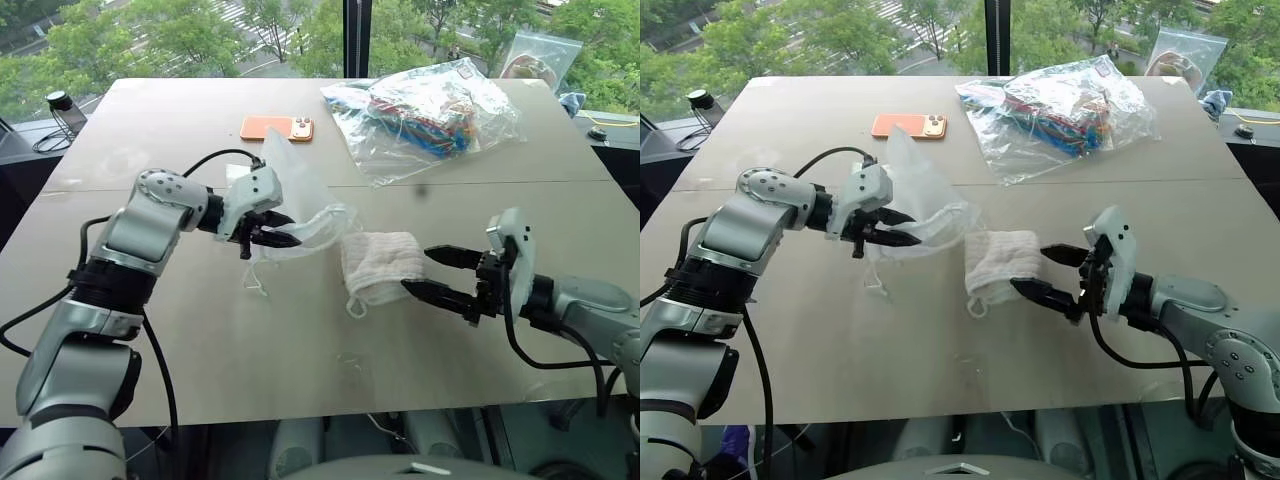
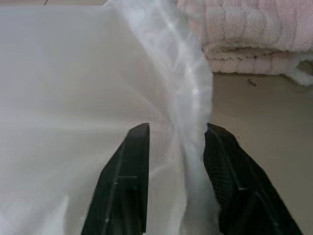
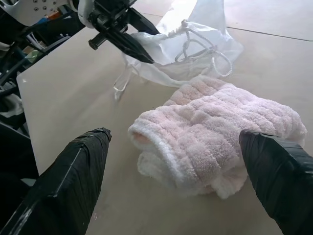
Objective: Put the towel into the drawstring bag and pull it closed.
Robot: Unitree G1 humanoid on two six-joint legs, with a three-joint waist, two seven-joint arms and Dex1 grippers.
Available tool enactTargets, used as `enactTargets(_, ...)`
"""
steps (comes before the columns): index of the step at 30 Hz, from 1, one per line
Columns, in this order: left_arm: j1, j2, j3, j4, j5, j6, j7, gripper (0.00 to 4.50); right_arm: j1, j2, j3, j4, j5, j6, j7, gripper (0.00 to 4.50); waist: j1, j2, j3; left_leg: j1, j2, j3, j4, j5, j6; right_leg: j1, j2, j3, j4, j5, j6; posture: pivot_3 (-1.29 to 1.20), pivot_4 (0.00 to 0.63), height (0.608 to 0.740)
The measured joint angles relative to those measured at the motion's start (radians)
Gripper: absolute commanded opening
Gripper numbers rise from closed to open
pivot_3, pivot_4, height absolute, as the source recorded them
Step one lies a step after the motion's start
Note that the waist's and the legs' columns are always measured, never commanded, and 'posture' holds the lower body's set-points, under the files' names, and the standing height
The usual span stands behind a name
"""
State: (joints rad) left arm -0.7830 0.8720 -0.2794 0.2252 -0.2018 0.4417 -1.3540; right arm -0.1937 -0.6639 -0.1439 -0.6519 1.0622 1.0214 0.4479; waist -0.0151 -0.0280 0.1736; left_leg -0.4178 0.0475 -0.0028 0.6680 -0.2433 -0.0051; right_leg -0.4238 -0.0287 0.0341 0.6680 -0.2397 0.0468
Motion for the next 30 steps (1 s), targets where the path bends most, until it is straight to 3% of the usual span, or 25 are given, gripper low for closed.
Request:
enactTargets(11,0.011,0.042,0.040,-0.087,0.017,-0.020,-0.033,1.42,-0.039,0.005,0.004,0.008,-0.002,-0.001,-0.087,4.50,0.001,0.000,0.000,0.000,0.000,0.000,0.000,0.000,0.000,0.000,0.000,-0.001,0.000,0.000,0.000,0.00,0.150,0.740)
enactTargets(29,0.148,-0.015,0.044,-0.181,0.148,-0.105,0.190,1.42,-0.134,0.088,0.071,0.054,-0.002,0.059,-0.242,4.50,0.001,0.000,0.000,0.000,0.000,-0.001,0.000,0.000,0.000,0.001,0.000,-0.001,0.000,0.000,0.000,0.00,0.150,0.740)
enactTargets(30,0.148,-0.018,0.043,-0.174,0.164,-0.123,0.204,1.18,-0.138,0.105,0.076,0.072,-0.003,0.069,-0.260,4.50,0.000,0.000,0.000,0.001,0.000,-0.001,0.000,0.000,0.000,0.001,0.000,-0.001,0.000,0.000,0.000,0.00,0.150,0.740)
